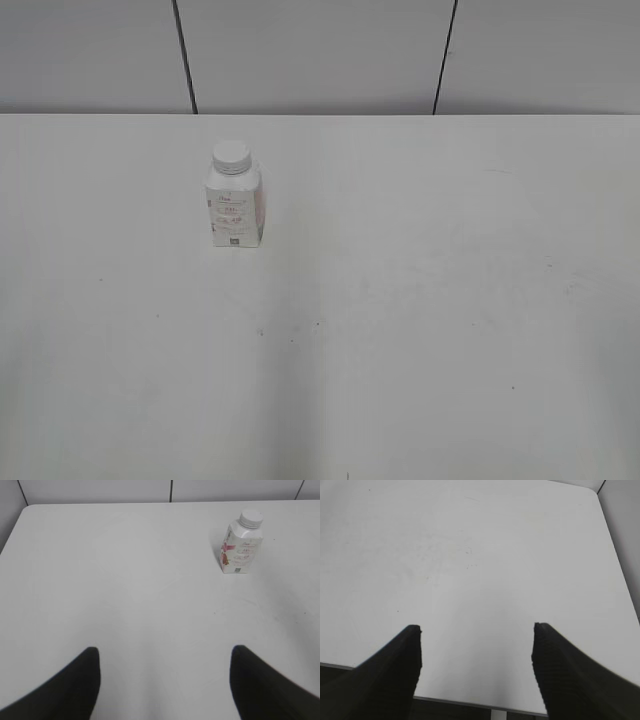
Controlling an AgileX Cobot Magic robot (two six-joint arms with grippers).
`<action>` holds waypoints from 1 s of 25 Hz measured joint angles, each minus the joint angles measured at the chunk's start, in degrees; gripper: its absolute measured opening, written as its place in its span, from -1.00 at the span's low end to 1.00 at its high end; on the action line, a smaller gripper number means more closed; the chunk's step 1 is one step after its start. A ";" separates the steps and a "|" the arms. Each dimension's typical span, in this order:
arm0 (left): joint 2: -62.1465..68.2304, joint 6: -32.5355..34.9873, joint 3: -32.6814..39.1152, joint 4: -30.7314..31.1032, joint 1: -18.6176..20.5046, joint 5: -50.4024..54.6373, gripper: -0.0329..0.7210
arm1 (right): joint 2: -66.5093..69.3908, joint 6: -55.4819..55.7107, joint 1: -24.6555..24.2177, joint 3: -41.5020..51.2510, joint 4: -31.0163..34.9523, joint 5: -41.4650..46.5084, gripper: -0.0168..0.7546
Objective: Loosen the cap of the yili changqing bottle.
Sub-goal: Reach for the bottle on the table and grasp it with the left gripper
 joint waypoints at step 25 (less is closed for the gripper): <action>14.12 1.52 -4.49 1.23 0.00 -16.15 0.40 | 0.00 0.00 0.00 0.00 0.00 -0.05 0.46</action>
